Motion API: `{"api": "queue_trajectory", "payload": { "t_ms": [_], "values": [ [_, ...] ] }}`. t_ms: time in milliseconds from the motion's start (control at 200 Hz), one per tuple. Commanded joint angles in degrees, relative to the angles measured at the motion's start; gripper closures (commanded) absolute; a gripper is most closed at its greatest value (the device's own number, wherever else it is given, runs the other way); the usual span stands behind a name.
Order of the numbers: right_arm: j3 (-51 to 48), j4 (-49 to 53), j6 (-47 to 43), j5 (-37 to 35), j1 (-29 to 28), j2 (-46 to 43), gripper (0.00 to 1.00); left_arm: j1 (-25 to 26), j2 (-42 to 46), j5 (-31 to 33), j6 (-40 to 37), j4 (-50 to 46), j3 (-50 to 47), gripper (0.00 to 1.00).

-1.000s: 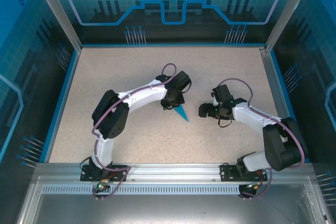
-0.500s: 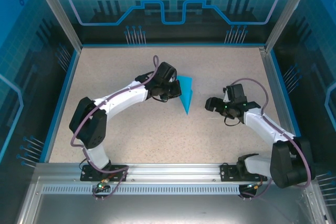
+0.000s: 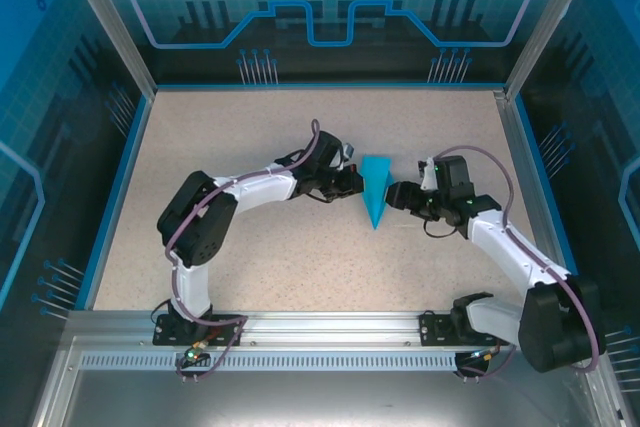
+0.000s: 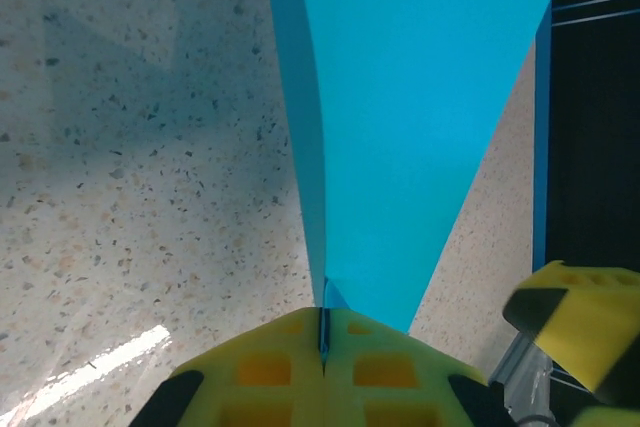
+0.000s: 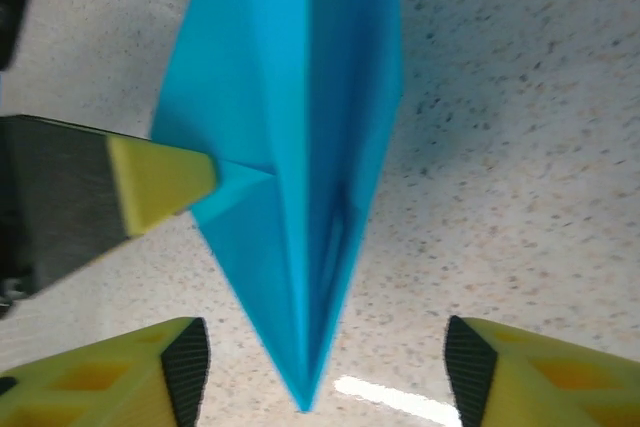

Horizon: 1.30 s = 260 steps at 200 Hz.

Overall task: Fold a paper plane with a square sheet of paper (pick it up from the middle)
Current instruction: Turn over a paper plane at the center of the table.

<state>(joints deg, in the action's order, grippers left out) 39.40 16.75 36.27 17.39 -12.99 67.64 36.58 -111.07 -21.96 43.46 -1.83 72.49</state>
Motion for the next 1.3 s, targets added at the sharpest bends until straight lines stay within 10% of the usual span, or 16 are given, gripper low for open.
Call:
{"api": "queue_trajectory", "payload": {
  "t_ms": [0,585,1296],
  "values": [
    [2.1,-3.5,1.6,3.7,-2.2,3.1,0.43,-0.5,-1.8,-2.7,0.5,4.5,-2.0,1.0],
    [10.7,-0.8,0.2,-3.0,-10.0,19.3,0.59,-1.2,-3.9,2.8,0.2,1.5,-5.7,1.0],
    [14.2,3.5,-1.3,-6.9,-13.1,26.8,0.5,-1.2,-4.2,3.2,0.1,0.3,-5.3,1.0]
  ]
}}
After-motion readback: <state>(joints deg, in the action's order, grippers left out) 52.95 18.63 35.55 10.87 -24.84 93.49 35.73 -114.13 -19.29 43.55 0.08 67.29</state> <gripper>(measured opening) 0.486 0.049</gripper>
